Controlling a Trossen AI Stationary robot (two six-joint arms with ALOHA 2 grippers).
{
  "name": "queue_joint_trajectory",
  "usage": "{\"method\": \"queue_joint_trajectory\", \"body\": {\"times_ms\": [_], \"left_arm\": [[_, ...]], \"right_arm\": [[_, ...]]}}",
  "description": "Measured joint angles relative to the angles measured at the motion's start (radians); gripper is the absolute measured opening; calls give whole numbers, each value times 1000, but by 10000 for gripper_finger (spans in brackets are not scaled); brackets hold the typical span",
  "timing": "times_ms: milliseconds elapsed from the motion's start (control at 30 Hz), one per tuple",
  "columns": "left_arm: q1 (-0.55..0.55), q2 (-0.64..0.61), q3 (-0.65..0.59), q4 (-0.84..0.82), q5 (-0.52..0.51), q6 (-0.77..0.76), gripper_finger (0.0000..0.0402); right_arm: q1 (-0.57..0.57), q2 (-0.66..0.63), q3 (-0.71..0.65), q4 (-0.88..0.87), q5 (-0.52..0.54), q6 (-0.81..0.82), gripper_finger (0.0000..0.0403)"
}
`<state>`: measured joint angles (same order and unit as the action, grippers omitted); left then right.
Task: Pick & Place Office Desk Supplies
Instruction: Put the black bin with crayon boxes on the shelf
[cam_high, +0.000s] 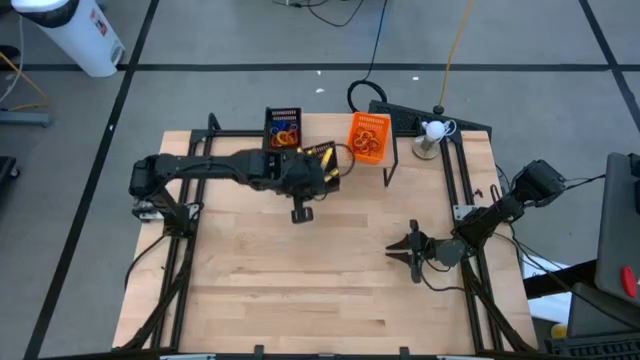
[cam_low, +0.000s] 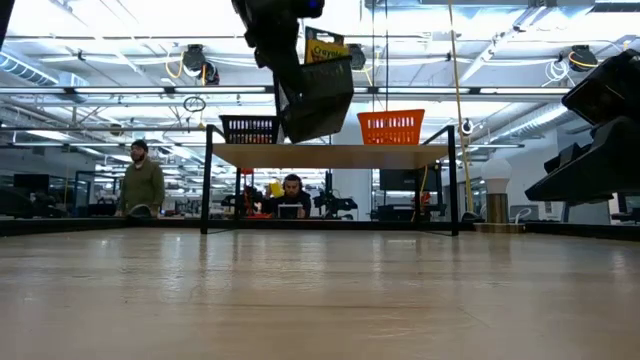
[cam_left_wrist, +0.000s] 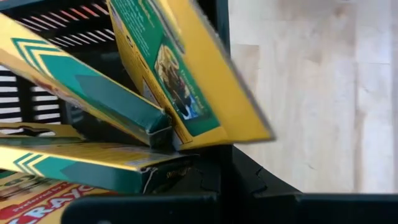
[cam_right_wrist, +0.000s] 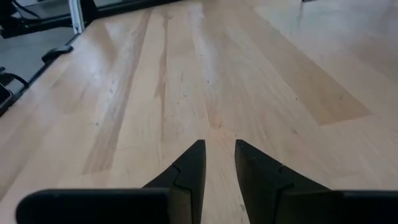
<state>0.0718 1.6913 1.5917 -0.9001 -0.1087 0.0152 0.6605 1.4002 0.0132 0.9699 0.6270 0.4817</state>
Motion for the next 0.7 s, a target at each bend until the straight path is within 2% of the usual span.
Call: {"method": "queue_joint_trajectory", "body": {"times_ms": [267, 433, 700], "left_arm": [[90, 0, 0, 2, 45, 53, 0], [83, 0, 0, 23, 82, 71, 0], [97, 0, 0, 37, 65, 99, 0]], "right_arm": [[0, 0, 0, 25, 4, -31, 75], [-16, 0, 0, 28, 4, -47, 75], [-34, 0, 0, 28, 0, -47, 75]]}}
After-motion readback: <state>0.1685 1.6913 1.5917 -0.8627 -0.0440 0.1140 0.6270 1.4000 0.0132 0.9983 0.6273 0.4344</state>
